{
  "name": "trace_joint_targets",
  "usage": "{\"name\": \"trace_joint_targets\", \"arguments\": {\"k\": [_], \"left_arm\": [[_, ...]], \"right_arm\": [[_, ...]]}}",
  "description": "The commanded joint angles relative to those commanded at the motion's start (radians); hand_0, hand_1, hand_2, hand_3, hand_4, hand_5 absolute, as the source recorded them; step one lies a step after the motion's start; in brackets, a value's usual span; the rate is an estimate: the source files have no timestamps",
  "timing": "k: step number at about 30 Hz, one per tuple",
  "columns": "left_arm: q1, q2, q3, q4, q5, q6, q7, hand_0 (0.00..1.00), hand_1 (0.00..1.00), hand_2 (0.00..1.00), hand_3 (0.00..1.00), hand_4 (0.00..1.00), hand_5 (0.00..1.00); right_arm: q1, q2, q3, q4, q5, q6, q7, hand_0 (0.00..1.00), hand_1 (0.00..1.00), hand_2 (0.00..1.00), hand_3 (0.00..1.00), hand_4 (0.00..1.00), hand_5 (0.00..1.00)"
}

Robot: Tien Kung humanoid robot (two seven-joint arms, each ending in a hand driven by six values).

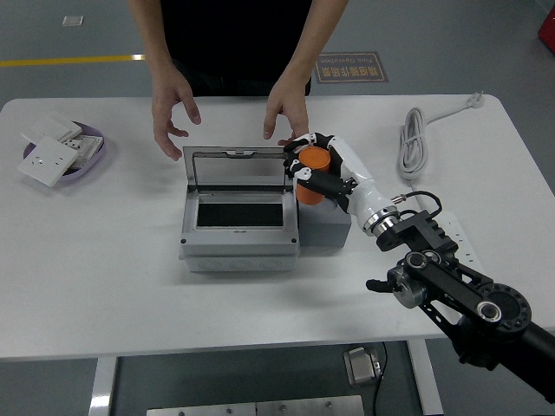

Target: Pick up the cylinder from the cube,place it in the box,flap close box

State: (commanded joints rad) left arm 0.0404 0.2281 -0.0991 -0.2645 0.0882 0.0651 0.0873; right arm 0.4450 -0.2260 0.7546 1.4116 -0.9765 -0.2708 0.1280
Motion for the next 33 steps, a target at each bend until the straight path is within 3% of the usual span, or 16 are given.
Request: {"name": "trace_joint_targets", "arguments": {"k": [2, 3, 8, 9, 14, 15, 19, 26, 27, 32, 33], "left_arm": [[0.001, 0.0, -0.006, 0.0, 0.008, 0.0, 0.003, 0.57, 0.612, 0.575, 0.593, 0.7, 0.215], [0.001, 0.0, -0.01, 0.001, 0.012, 0.0, 0.005, 0.57, 0.612, 0.576, 0.594, 0.702, 0.219], [0.004, 0.0, -0.02, 0.002, 0.02, 0.0, 0.011, 0.57, 0.612, 0.576, 0.594, 0.702, 0.219], [0.005, -0.001, -0.016, 0.003, 0.008, 0.0, 0.008, 0.57, 0.612, 0.577, 0.594, 0.707, 0.23], [0.006, 0.002, 0.003, 0.007, -0.034, 0.001, -0.005, 0.57, 0.612, 0.577, 0.594, 0.707, 0.23], [0.006, 0.002, 0.003, 0.007, -0.036, 0.002, -0.005, 0.57, 0.612, 0.577, 0.594, 0.709, 0.235], [0.006, 0.004, -0.026, 0.004, 0.017, 0.001, 0.012, 0.57, 0.612, 0.577, 0.594, 0.709, 0.235], [0.009, 0.006, -0.058, 0.004, 0.063, 0.0, 0.03, 0.57, 0.612, 0.577, 0.594, 0.71, 0.236], [0.008, 0.006, -0.057, 0.003, 0.062, 0.001, 0.029, 0.57, 0.612, 0.577, 0.593, 0.71, 0.239], [0.006, 0.007, -0.053, 0.002, 0.06, 0.0, 0.028, 0.57, 0.612, 0.577, 0.593, 0.71, 0.239], [0.005, 0.007, -0.052, 0.002, 0.06, 0.0, 0.028, 0.571, 0.612, 0.577, 0.593, 0.711, 0.239]], "right_arm": [[0.023, 0.014, -0.038, 0.006, -0.042, -0.005, -0.027, 0.431, 0.348, 0.311, 0.217, 0.002, 0.002], [0.038, 0.024, -0.061, 0.002, -0.067, -0.009, -0.042, 0.373, 0.276, 0.25, 0.202, 0.002, 0.002], [0.117, 0.068, -0.142, -0.033, -0.182, -0.02, -0.116, 0.373, 0.276, 0.25, 0.202, 0.002, 0.002], [0.14, 0.079, -0.16, -0.045, -0.212, -0.02, -0.14, 0.333, 0.247, 0.221, 0.191, 0.002, 0.002], [0.224, 0.114, -0.219, -0.091, -0.345, -0.016, -0.236, 0.333, 0.247, 0.221, 0.191, 0.002, 0.002], [0.241, 0.121, -0.231, -0.099, -0.379, -0.006, -0.262, 0.29, 0.227, 0.216, 0.183, 0.002, 0.002], [0.292, 0.138, -0.265, -0.105, -0.509, 0.054, -0.354, 0.29, 0.227, 0.216, 0.183, 0.002, 0.002], [0.345, 0.161, -0.274, -0.109, -0.732, 0.211, -0.515, 0.267, 0.211, 0.231, 0.187, 0.002, 0.002], [0.35, 0.163, -0.274, -0.11, -0.763, 0.235, -0.537, 0.391, 0.28, 0.333, 0.377, 0.002, 0.002], [0.367, 0.173, -0.278, -0.117, -0.89, 0.321, -0.612, 0.391, 0.28, 0.333, 0.377, 0.002, 0.002], [0.369, 0.175, -0.28, -0.12, -0.913, 0.328, -0.623, 0.7, 0.664, 0.65, 0.67, 0.398, 0.282]]}}
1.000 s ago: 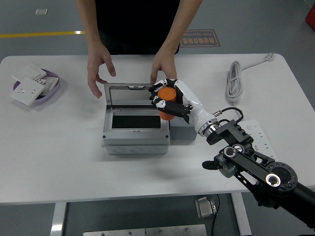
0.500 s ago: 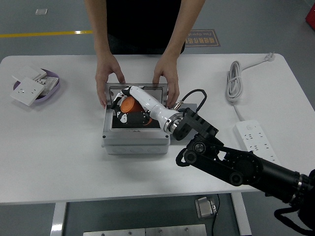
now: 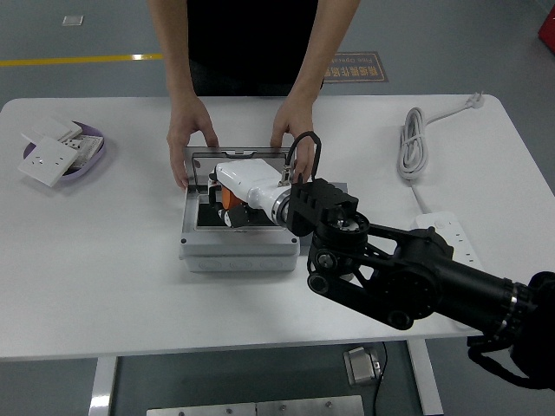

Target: Pick up the cylinder from the cube,place it in the box,flap close box

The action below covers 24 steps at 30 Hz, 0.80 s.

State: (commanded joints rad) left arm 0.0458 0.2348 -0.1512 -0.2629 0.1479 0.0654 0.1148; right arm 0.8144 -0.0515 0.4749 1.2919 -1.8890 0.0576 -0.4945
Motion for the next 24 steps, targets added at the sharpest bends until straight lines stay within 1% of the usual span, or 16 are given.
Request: {"name": "trace_joint_targets", "arguments": {"k": [5, 6, 11, 12, 17, 18, 19, 22, 24], "left_arm": [[0.0, 0.001, 0.008, -0.001, -0.007, 0.0, -0.004, 0.571, 0.612, 0.577, 0.593, 0.711, 0.239], [-0.001, 0.001, 0.009, -0.001, -0.008, 0.0, -0.004, 0.571, 0.612, 0.577, 0.593, 0.711, 0.24], [-0.001, 0.0, 0.009, -0.002, -0.006, -0.001, -0.003, 0.571, 0.612, 0.577, 0.593, 0.711, 0.24], [-0.002, 0.001, 0.011, -0.002, -0.007, -0.001, -0.004, 0.57, 0.612, 0.576, 0.593, 0.71, 0.237], [-0.004, 0.001, 0.02, -0.003, -0.015, -0.001, -0.008, 0.57, 0.612, 0.576, 0.593, 0.71, 0.237], [-0.004, 0.001, 0.023, -0.004, -0.018, 0.0, -0.01, 0.57, 0.612, 0.575, 0.592, 0.709, 0.239], [-0.004, 0.0, 0.028, -0.004, -0.022, 0.0, -0.012, 0.57, 0.612, 0.575, 0.592, 0.709, 0.239], [-0.003, -0.001, 0.051, -0.007, -0.043, 0.001, -0.024, 0.57, 0.612, 0.575, 0.592, 0.709, 0.239], [-0.002, -0.001, 0.078, -0.011, -0.07, 0.001, -0.038, 0.57, 0.612, 0.565, 0.592, 0.708, 0.235]], "right_arm": [[0.004, 0.006, -0.009, -0.018, -0.071, 0.01, -0.025, 0.7, 0.664, 0.65, 0.67, 0.398, 0.282], [0.005, 0.007, -0.011, -0.02, -0.072, 0.012, -0.024, 0.821, 0.725, 0.727, 0.714, 0.574, 0.305], [0.005, 0.011, -0.016, -0.023, -0.054, 0.008, -0.002, 0.821, 0.725, 0.727, 0.714, 0.574, 0.305], [0.005, 0.012, -0.016, -0.024, -0.05, 0.007, 0.002, 0.834, 0.731, 0.744, 0.723, 0.645, 0.319], [0.001, 0.014, -0.018, -0.029, -0.034, -0.008, 0.026, 0.834, 0.731, 0.744, 0.723, 0.645, 0.319], [-0.001, 0.013, -0.018, -0.028, -0.028, -0.012, 0.031, 0.831, 0.714, 0.729, 0.721, 0.681, 0.341], [-0.003, 0.011, -0.016, -0.028, -0.022, -0.018, 0.035, 0.831, 0.714, 0.729, 0.721, 0.681, 0.341], [-0.014, 0.0, -0.008, -0.018, 0.015, -0.033, 0.052, 0.831, 0.714, 0.729, 0.721, 0.681, 0.341], [-0.031, -0.022, 0.014, 0.002, 0.064, -0.039, 0.074, 0.831, 0.705, 0.725, 0.728, 0.696, 0.359]]}}
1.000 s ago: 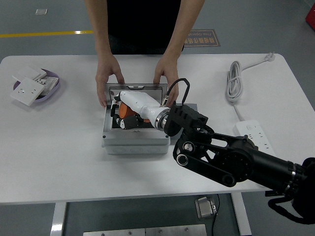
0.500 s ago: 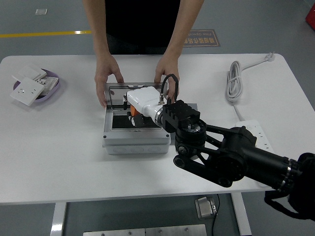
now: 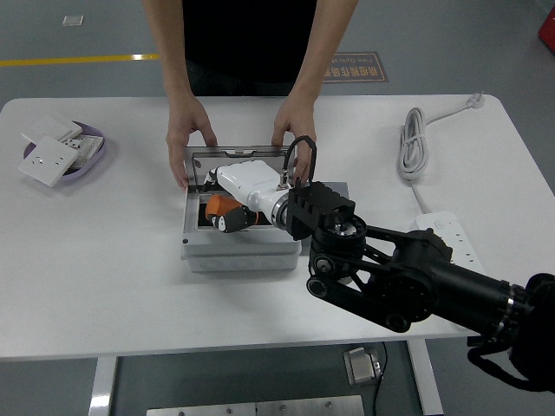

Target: Pick up the cylinder from the cube,place it in the box,flap close box

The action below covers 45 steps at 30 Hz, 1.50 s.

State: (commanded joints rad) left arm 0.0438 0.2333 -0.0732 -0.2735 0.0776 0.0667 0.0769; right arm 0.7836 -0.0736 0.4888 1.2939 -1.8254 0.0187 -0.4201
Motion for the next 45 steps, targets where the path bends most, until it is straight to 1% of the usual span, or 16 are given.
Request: {"name": "trace_joint_targets", "arguments": {"k": [3, 6, 9, 11, 12, 15, 18, 19, 23, 24, 26, 29, 31, 35, 40, 45], "left_arm": [[0.0, -0.002, 0.029, -0.004, -0.03, 0.001, -0.016, 0.57, 0.612, 0.565, 0.592, 0.708, 0.235], [0.0, -0.004, 0.041, -0.007, -0.039, 0.001, -0.021, 0.57, 0.612, 0.564, 0.593, 0.707, 0.233], [-0.001, -0.001, 0.041, -0.009, -0.035, 0.001, -0.02, 0.57, 0.612, 0.564, 0.593, 0.707, 0.233], [-0.001, 0.002, 0.034, -0.008, -0.026, 0.001, -0.016, 0.57, 0.612, 0.564, 0.593, 0.707, 0.233], [-0.001, 0.004, 0.031, -0.007, -0.022, 0.002, -0.014, 0.569, 0.612, 0.565, 0.592, 0.705, 0.232], [-0.001, 0.007, 0.029, -0.005, -0.025, 0.003, -0.014, 0.569, 0.612, 0.565, 0.592, 0.705, 0.232], [-0.001, 0.006, 0.022, -0.005, -0.018, 0.002, -0.009, 0.57, 0.612, 0.566, 0.592, 0.705, 0.231], [0.0, 0.006, 0.018, -0.005, -0.013, 0.002, -0.007, 0.57, 0.612, 0.566, 0.592, 0.705, 0.231], [-0.001, 0.006, 0.003, -0.005, 0.004, 0.002, 0.002, 0.57, 0.612, 0.566, 0.592, 0.705, 0.231], [-0.002, 0.007, 0.001, -0.005, 0.006, 0.002, 0.002, 0.569, 0.611, 0.561, 0.591, 0.703, 0.23], [-0.004, 0.008, -0.003, -0.006, 0.01, 0.003, 0.003, 0.569, 0.611, 0.561, 0.591, 0.703, 0.23], [-0.006, 0.009, -0.006, -0.006, 0.012, 0.003, 0.004, 0.569, 0.611, 0.561, 0.591, 0.703, 0.23], [-0.006, 0.008, -0.008, -0.006, 0.013, 0.004, 0.005, 0.57, 0.611, 0.56, 0.591, 0.702, 0.228], [-0.002, 0.006, -0.013, -0.005, 0.017, 0.004, 0.008, 0.57, 0.611, 0.56, 0.591, 0.702, 0.228], [0.001, 0.005, -0.013, -0.004, 0.012, 0.004, 0.008, 0.569, 0.611, 0.561, 0.592, 0.701, 0.224], [0.0, 0.003, -0.015, -0.002, 0.01, 0.005, 0.006, 0.569, 0.611, 0.561, 0.592, 0.701, 0.226]], "right_arm": [[-0.027, -0.048, 0.052, 0.041, 0.101, 0.012, 0.046, 0.831, 0.705, 0.725, 0.728, 0.696, 0.359], [-0.038, -0.106, 0.11, 0.095, 0.221, 0.04, 0.095, 0.823, 0.69, 0.714, 0.726, 0.697, 0.362], [-0.022, -0.166, 0.168, 0.147, 0.335, 0.051, 0.13, 0.823, 0.69, 0.714, 0.726, 0.697, 0.362], [0.003, -0.193, 0.19, 0.15, 0.41, 0.047, 0.145, 0.823, 0.69, 0.714, 0.726, 0.697, 0.362], [0.016, -0.199, 0.193, 0.142, 0.446, 0.044, 0.15, 0.785, 0.674, 0.695, 0.702, 0.695, 0.367], [0.064, -0.201, 0.176, 0.09, 0.556, 0.037, 0.154, 0.785, 0.674, 0.695, 0.702, 0.695, 0.367], [0.104, -0.187, 0.153, 0.033, 0.636, 0.037, 0.153, 0.763, 0.663, 0.669, 0.691, 0.695, 0.368], [0.117, -0.181, 0.143, 0.016, 0.649, 0.027, 0.154, 0.763, 0.663, 0.669, 0.691, 0.695, 0.368], [0.18, -0.142, 0.076, -0.074, 0.628, -0.05, 0.174, 0.763, 0.663, 0.669, 0.691, 0.695, 0.368], [0.193, -0.131, 0.061, -0.096, 0.619, -0.067, 0.182, 0.699, 0.642, 0.656, 0.685, 0.665, 0.385], [0.213, -0.11, 0.039, -0.145, 0.597, -0.099, 0.201, 0.699, 0.642, 0.656, 0.685, 0.665, 0.385], [0.226, -0.099, 0.025, -0.21, 0.582, -0.124, 0.215, 0.699, 0.642, 0.656, 0.685, 0.665, 0.385], [0.222, -0.106, 0.017, -0.221, 0.574, -0.129, 0.213, 0.693, 0.635, 0.645, 0.68, 0.662, 0.38], [0.189, -0.145, 0.003, -0.164, 0.528, -0.15, 0.199, 0.693, 0.635, 0.645, 0.68, 0.662, 0.38], [0.124, -0.21, -0.012, -0.057, 0.465, -0.186, 0.181, 0.69, 0.629, 0.636, 0.677, 0.647, 0.376], [0.056, -0.265, -0.017, 0.05, 0.458, -0.211, 0.17, 0.683, 0.627, 0.633, 0.678, 0.64, 0.372]]}}
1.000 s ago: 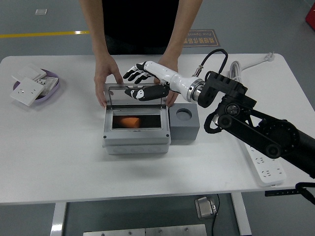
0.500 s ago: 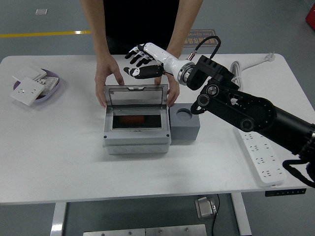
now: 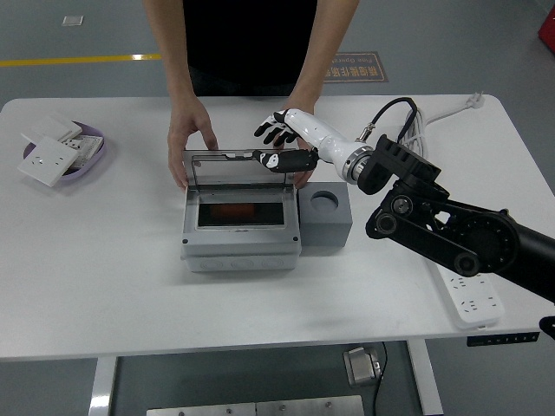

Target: Pick up the cylinder from the cube,place it in the box,flap close box

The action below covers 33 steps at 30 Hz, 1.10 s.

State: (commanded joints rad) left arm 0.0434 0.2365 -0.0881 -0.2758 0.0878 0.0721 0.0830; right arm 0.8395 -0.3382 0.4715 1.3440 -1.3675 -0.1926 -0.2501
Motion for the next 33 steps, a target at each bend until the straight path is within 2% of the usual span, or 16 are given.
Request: {"name": "trace_joint_targets", "arguments": {"k": [4, 13, 18, 20, 23, 26, 27, 30, 33], "left_arm": [[0.0, -0.002, -0.002, 0.001, 0.001, 0.001, 0.0, 0.569, 0.611, 0.561, 0.593, 0.702, 0.226], [0.004, -0.005, 0.013, 0.001, -0.014, 0.002, -0.008, 0.57, 0.61, 0.561, 0.593, 0.702, 0.229], [0.004, -0.004, 0.037, 0.001, -0.042, 0.002, -0.022, 0.57, 0.61, 0.561, 0.594, 0.702, 0.228], [0.003, -0.004, 0.033, 0.003, -0.041, 0.003, -0.02, 0.57, 0.61, 0.561, 0.594, 0.702, 0.228], [0.004, -0.004, 0.018, 0.007, -0.028, 0.003, -0.013, 0.57, 0.611, 0.562, 0.594, 0.707, 0.235], [0.009, -0.003, 0.001, 0.011, -0.013, 0.003, -0.004, 0.57, 0.611, 0.562, 0.594, 0.707, 0.235], [0.011, -0.003, -0.005, 0.012, -0.008, 0.003, -0.001, 0.569, 0.61, 0.562, 0.594, 0.706, 0.238], [0.016, -0.002, -0.023, 0.015, 0.01, 0.003, 0.008, 0.569, 0.61, 0.562, 0.594, 0.706, 0.238], [0.019, -0.001, -0.032, 0.017, 0.019, 0.003, 0.013, 0.569, 0.611, 0.562, 0.594, 0.707, 0.24]], "right_arm": [[-0.062, -0.03, 0.005, 0.081, 0.022, -0.027, 0.002, 0.672, 0.62, 0.631, 0.677, 0.63, 0.371], [-0.159, -0.069, 0.027, 0.202, 0.016, -0.087, 0.011, 0.662, 0.62, 0.629, 0.679, 0.595, 0.35], [-0.201, -0.088, -0.002, 0.207, 0.062, -0.108, 0.03, 0.661, 0.62, 0.627, 0.679, 0.578, 0.346], [-0.226, -0.091, 0.01, 0.199, 0.085, -0.144, 0.041, 0.661, 0.62, 0.627, 0.679, 0.578, 0.346], [-0.266, -0.098, 0.069, 0.203, 0.111, -0.201, 0.062, 0.641, 0.619, 0.629, 0.677, 0.566, 0.343], [-0.31, -0.117, 0.155, 0.236, 0.114, -0.235, 0.08, 0.641, 0.619, 0.629, 0.677, 0.566, 0.343], [-0.323, -0.124, 0.185, 0.248, 0.109, -0.238, 0.082, 0.622, 0.619, 0.629, 0.68, 0.537, 0.323], [-0.365, -0.147, 0.292, 0.278, 0.08, -0.227, 0.091, 0.622, 0.619, 0.629, 0.68, 0.537, 0.323], [-0.399, -0.151, 0.403, 0.252, 0.056, -0.189, 0.107, 0.615, 0.617, 0.62, 0.671, 0.525, 0.338]]}}
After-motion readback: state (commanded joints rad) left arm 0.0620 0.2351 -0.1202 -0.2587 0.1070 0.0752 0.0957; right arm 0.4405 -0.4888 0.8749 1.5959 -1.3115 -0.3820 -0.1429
